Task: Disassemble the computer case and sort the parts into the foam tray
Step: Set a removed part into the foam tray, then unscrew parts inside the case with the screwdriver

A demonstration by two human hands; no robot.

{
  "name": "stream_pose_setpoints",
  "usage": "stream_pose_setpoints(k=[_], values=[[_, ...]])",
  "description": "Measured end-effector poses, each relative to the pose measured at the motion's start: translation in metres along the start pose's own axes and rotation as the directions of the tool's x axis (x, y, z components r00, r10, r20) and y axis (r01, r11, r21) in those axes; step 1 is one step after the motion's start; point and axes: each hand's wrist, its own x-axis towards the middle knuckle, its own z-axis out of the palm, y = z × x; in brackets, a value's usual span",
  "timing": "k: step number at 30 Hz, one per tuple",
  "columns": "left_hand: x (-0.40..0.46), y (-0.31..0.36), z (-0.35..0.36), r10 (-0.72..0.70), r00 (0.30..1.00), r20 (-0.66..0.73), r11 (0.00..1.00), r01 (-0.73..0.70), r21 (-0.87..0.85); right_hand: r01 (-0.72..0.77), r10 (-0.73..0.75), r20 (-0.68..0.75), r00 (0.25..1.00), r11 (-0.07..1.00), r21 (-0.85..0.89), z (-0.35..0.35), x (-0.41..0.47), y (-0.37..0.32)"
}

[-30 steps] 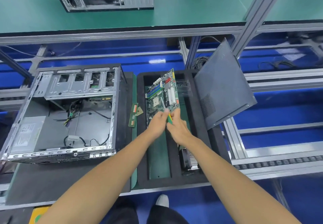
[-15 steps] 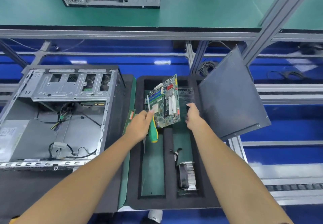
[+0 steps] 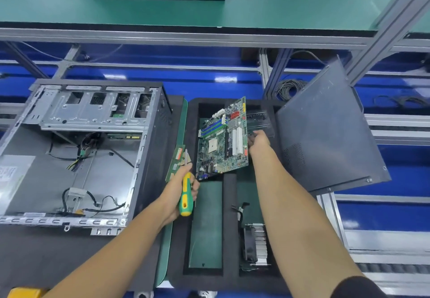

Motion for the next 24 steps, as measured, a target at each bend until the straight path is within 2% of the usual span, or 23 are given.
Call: stream_pose_setpoints(k=[2, 5, 7, 9, 12, 16, 21, 24], values=[[0.004, -0.006, -0.004, -0.012, 1.0, -0.003, 1.0, 0.012, -0.01, 0.012, -0.014, 0.047, 0.999, 0.999, 0.041, -0.003, 0.003, 0.002], [0.004, -0.01, -0.006, 0.038, 0.999, -0.008, 0.997, -0.037, 0.063, 0.133, -0.132, 0.121, 0.984, 0.991, -0.001, -0.01, 0.002, 0.012], [0.0, -0.01, -0.005, 0.064, 0.998, 0.013, 0.997, -0.064, 0.039, 0.092, -0.097, 0.035, 0.995, 0.988, 0.123, -0.005, 0.002, 0.008], [-0.004, -0.007, -0.004, 0.073, 0.997, 0.028, 0.997, -0.073, 0.001, 0.112, -0.109, -0.022, 0.994, 0.979, 0.169, -0.003, 0.001, 0.005], [-0.011, -0.001, -0.006, 0.102, 0.994, 0.05, 0.993, -0.104, 0.048, 0.165, -0.164, -0.023, 0.986, 0.96, 0.227, -0.018, -0.004, 0.01], [-0.023, 0.002, -0.008, 0.108, 0.986, 0.13, 0.989, -0.119, 0.083, 0.158, -0.171, 0.008, 0.985, 0.926, 0.342, -0.053, -0.01, 0.019], [-0.037, -0.012, -0.012, 0.168, 0.982, 0.08, 0.946, -0.184, 0.266, 0.142, -0.156, 0.029, 0.987, 0.949, 0.281, -0.104, -0.042, 0.049], [-0.044, -0.025, -0.019, 0.182, 0.981, 0.072, 0.91, -0.196, 0.367, 0.168, -0.162, -0.048, 0.986, 0.959, 0.226, -0.132, -0.072, 0.075]])
